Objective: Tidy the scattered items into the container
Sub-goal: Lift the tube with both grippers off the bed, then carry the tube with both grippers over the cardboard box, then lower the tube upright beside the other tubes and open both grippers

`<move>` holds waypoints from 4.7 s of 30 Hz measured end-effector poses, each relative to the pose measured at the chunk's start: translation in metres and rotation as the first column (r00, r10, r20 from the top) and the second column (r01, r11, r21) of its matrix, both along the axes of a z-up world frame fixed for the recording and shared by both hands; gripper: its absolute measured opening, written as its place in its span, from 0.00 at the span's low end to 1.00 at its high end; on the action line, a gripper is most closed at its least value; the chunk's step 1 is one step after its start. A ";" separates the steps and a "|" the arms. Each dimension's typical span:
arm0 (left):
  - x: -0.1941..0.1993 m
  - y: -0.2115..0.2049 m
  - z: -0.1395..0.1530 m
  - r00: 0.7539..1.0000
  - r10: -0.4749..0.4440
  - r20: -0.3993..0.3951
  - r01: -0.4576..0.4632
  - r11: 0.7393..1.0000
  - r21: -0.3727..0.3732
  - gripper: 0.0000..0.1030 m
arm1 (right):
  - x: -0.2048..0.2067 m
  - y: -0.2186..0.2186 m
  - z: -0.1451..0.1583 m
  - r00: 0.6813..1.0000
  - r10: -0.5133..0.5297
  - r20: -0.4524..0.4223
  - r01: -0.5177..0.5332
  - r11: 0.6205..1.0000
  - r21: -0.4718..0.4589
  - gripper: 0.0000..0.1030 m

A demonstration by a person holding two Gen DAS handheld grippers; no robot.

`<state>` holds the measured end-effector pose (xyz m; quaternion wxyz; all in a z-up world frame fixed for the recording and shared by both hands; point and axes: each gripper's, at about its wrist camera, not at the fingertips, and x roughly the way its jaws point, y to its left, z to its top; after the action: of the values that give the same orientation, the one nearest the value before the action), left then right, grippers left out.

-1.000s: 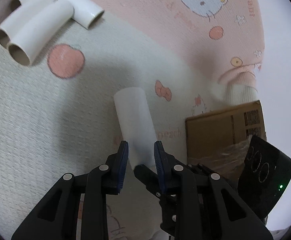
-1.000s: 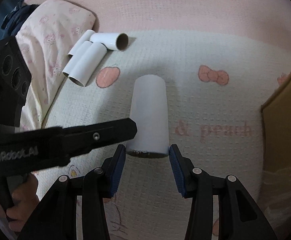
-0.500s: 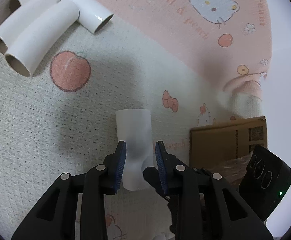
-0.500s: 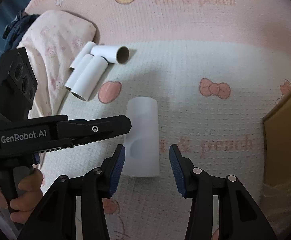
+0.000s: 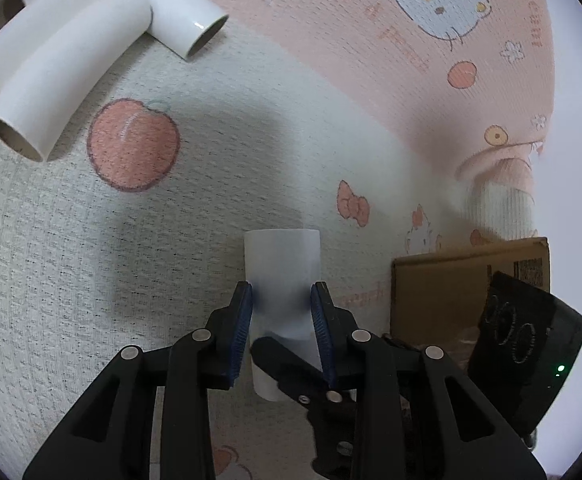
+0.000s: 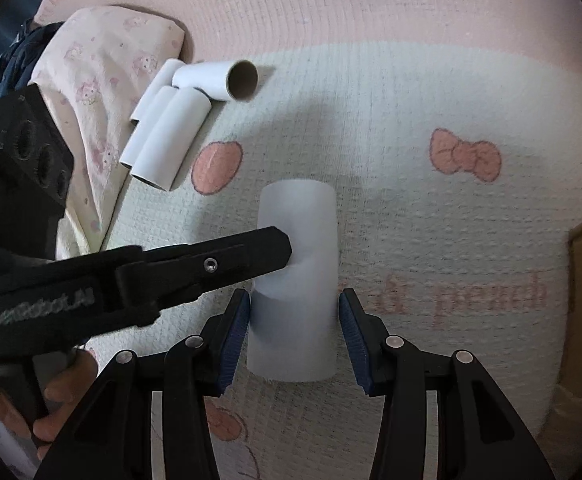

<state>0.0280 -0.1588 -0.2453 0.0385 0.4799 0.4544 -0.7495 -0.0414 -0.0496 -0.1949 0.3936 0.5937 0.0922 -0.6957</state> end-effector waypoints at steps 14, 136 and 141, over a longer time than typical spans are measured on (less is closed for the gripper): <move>-0.003 0.004 0.050 0.994 -0.040 -0.098 0.035 0.998 -0.055 0.31 | -0.006 0.008 0.036 0.999 -0.049 -0.001 0.049 0.997 -0.056 0.42; -0.205 0.279 0.132 0.782 -0.566 0.261 0.606 0.789 -0.101 0.13 | -0.123 0.253 0.145 0.951 -0.285 -0.123 0.299 0.946 0.122 0.41; -0.201 0.270 0.162 0.784 -0.592 0.188 0.621 0.758 -0.201 0.13 | -0.134 0.241 0.130 0.960 -0.280 0.013 0.278 0.956 0.099 0.41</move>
<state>-0.1731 0.1114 -0.0838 -0.1201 0.6339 0.1725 -0.7443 -0.1753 0.1913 -0.0653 0.2636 0.6283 0.0357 -0.7311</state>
